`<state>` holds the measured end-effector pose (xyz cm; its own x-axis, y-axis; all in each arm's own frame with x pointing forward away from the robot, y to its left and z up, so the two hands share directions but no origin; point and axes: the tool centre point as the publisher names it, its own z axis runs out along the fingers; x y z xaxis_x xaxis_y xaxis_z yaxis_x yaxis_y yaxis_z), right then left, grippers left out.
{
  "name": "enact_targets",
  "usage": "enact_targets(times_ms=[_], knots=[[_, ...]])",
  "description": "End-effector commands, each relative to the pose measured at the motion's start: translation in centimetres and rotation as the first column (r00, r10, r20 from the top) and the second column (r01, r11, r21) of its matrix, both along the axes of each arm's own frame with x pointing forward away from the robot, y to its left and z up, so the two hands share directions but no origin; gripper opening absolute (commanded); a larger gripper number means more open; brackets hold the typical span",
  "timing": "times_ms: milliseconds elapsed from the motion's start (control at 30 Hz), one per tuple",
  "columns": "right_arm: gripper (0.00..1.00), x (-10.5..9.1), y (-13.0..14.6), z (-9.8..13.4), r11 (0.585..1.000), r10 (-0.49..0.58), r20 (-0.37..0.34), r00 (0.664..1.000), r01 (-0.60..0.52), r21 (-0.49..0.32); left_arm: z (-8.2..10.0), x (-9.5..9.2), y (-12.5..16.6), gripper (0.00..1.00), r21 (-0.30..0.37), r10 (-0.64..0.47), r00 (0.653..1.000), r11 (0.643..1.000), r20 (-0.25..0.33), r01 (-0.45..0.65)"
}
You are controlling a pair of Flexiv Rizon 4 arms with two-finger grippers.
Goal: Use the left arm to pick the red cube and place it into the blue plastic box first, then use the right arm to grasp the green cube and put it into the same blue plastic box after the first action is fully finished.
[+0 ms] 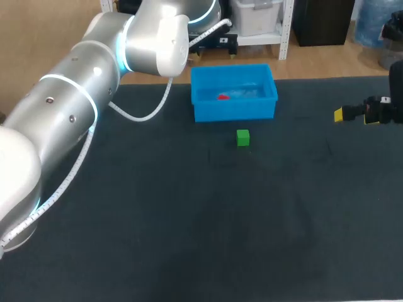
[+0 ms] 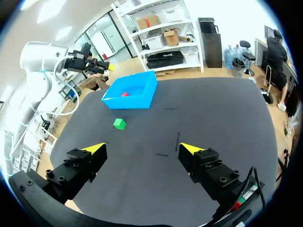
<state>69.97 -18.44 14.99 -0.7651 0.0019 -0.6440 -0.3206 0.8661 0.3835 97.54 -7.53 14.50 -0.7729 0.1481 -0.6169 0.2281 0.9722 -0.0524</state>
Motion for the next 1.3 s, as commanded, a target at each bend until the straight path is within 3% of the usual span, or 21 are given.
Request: enact_targets(times_ms=[33,467,1300], knots=[[1.00,0.0,0.0,0.0,1.000,0.001,-0.001,1.000,-0.001,-0.001,0.3,2.0,-0.8,1.00,0.061,-0.004,0.967,0.998,-0.254,0.020],[1.00,0.0,0.0,0.0,1.000,0.001,-0.001,1.000,-0.001,-0.001,0.3,2.0,-0.8,1.00,0.061,-0.004,0.967,0.998,-0.254,0.020],[1.00,0.0,0.0,0.0,1.000,0.001,-0.001,1.000,-0.001,-0.001,2.1,-5.1,4.3,1.00,-0.052,-0.055,0.979,0.998,-0.196,0.046]])
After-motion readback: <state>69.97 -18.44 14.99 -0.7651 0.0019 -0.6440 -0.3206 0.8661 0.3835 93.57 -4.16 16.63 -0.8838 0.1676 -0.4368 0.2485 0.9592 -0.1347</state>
